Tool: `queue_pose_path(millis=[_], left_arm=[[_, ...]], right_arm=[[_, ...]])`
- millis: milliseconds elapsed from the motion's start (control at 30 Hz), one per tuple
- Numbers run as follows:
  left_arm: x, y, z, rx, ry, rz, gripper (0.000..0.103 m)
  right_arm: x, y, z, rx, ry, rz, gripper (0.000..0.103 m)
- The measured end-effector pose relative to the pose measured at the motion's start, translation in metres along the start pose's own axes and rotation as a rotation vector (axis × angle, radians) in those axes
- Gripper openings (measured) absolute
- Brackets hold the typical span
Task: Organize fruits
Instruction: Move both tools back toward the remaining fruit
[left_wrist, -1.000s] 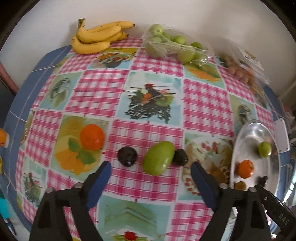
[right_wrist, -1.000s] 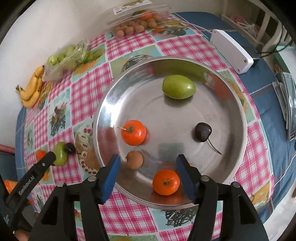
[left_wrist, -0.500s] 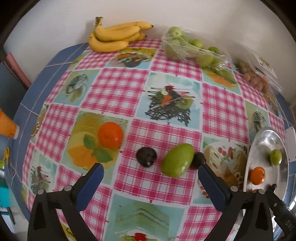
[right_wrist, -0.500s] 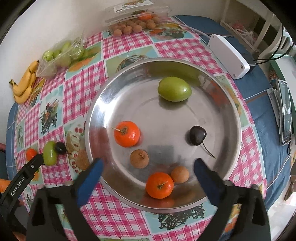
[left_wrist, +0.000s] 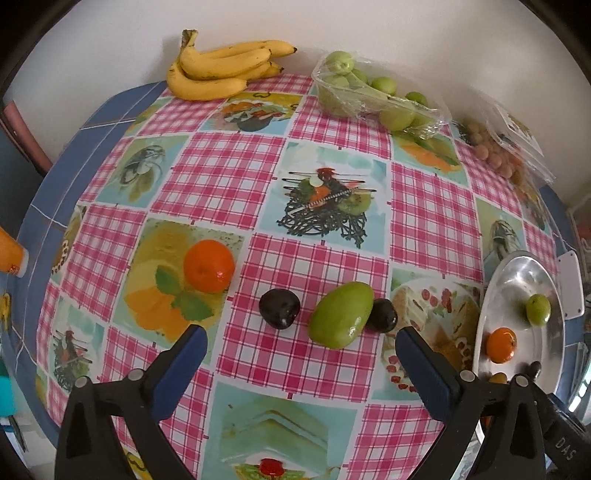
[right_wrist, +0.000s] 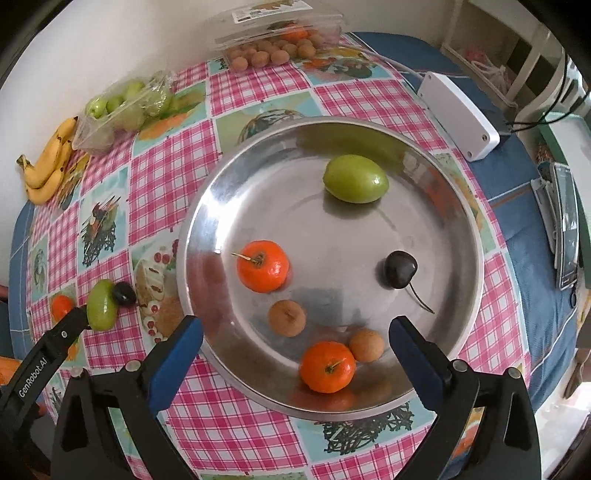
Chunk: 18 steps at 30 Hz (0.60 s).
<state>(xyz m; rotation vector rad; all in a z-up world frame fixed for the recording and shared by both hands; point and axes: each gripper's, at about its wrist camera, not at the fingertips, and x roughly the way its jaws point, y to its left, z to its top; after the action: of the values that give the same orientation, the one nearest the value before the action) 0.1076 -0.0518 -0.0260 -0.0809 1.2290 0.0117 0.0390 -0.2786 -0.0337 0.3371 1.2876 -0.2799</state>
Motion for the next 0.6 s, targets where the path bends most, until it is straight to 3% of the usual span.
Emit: queue_pose_path(millis=[200,600], left_arm=[[-0.009,0.015,0.007,-0.038,-0.026,-0.021,0.103],[-0.022,0.076,0.024,-0.129,-0.087,0.051,0.103]], right_arm=[[-0.011,0.015,0.002,-0.035,-0.031,0.014,0.101],[-0.022,0.061,0.002,-0.12,-0.073,0.07,0.101]])
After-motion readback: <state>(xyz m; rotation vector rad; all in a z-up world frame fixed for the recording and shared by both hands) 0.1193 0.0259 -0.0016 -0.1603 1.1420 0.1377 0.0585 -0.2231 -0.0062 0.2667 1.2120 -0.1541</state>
